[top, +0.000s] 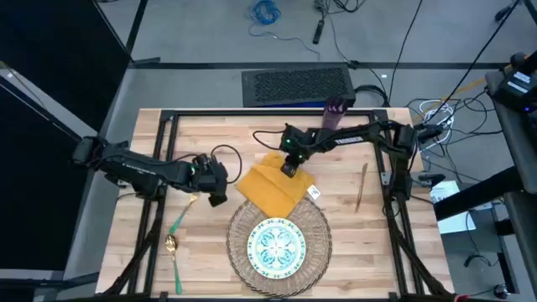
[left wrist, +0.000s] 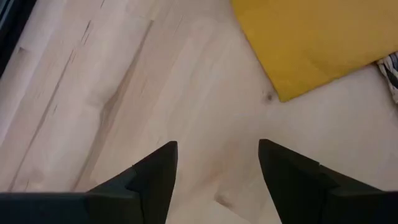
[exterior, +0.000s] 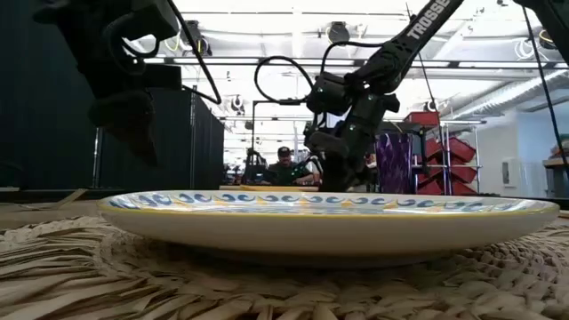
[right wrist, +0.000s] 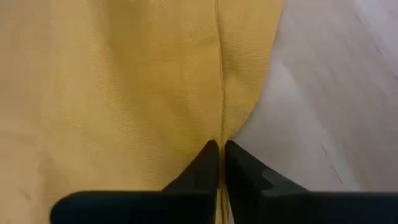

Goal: Set table place
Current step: Fold the yellow napkin

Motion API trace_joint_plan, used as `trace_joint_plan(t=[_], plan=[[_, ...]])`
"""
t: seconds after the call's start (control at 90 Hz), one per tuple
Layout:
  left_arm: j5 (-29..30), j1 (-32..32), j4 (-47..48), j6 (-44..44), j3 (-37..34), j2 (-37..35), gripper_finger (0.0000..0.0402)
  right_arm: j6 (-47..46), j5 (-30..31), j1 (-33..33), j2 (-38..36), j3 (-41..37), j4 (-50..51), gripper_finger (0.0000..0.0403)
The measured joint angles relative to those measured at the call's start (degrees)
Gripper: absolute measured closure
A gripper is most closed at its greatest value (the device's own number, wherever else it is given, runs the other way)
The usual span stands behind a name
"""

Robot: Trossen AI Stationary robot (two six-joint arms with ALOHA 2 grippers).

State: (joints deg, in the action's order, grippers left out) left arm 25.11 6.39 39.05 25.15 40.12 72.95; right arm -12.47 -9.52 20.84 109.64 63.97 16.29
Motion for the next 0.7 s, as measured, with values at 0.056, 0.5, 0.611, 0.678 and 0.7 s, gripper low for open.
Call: trace_joint_plan(t=[0.056, 0.5, 0.611, 0.678, 0.7], plan=[[0.0, 0.0, 0.0, 0.0, 0.0, 0.0, 0.0191, 0.1, 0.7, 0.0, -0.5, -0.1, -1.5, 0.0400], [0.0, 0.0, 0.0, -0.1, 0.0, 0.0, 0.0191, -2.1, 6.1, 0.5, -4.6, 0.1, 0.5, 0.0402], [0.0, 0.0, -0.1, -0.1, 0.0, 0.0, 0.0191, -1.8, 6.9, 0.6, -4.4, 0.0, 3.6, 0.0389], [0.0, 0.0, -0.1, -0.1, 0.0, 0.0, 0.0191, -1.8, 7.6, 0.4, -4.5, 0.0, 3.1, 0.0373], [0.0, 0.0, -0.1, 0.0, 0.0, 0.0, 0.0191, -1.7, 8.0, 0.3, -4.5, 0.0, 3.1, 0.0366]])
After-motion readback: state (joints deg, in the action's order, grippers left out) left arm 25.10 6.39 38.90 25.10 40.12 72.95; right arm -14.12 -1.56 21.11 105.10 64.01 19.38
